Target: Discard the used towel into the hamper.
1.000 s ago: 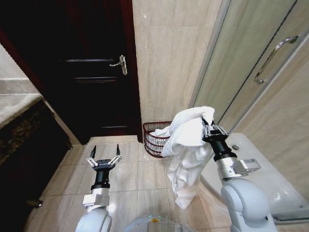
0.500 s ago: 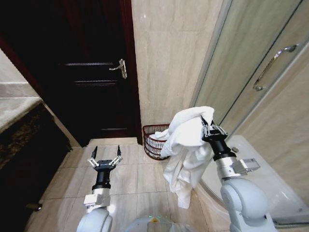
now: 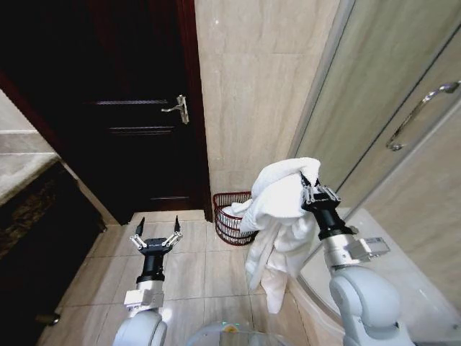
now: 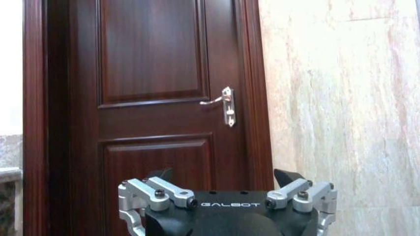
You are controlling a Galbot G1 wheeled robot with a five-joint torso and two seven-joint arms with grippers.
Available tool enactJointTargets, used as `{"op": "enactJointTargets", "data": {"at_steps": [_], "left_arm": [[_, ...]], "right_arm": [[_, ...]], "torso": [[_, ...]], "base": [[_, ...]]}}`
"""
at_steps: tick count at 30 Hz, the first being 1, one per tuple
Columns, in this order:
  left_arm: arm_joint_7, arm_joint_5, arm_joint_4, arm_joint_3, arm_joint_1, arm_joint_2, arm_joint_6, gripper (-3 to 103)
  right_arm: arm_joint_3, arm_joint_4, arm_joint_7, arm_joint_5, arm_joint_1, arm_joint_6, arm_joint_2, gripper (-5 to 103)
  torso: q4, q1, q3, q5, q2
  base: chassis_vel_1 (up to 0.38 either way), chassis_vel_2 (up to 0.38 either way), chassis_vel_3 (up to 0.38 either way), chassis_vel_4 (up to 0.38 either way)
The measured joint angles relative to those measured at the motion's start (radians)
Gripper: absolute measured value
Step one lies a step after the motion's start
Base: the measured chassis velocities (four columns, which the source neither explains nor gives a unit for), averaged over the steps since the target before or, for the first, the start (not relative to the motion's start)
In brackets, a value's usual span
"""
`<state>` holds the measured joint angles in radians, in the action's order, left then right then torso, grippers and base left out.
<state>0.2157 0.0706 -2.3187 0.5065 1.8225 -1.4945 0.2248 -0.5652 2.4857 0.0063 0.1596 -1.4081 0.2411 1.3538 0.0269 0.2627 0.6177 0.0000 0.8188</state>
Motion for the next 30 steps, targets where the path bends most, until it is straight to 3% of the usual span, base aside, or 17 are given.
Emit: {"op": "enactJointTargets", "data": {"at_steps": [30], "left_arm": [[0.010, 0.004, -0.002, -0.005, 0.000, -0.005, -0.012, 100]], "right_arm": [[0.012, 0.011, 0.000, 0.012, 0.007, 0.004, -0.017, 12]], "torso": [[0.0000, 0.058, 0.075, 0.0001, 0.134]], "base": [[0.000, 0.000, 0.000, 0.000]]}}
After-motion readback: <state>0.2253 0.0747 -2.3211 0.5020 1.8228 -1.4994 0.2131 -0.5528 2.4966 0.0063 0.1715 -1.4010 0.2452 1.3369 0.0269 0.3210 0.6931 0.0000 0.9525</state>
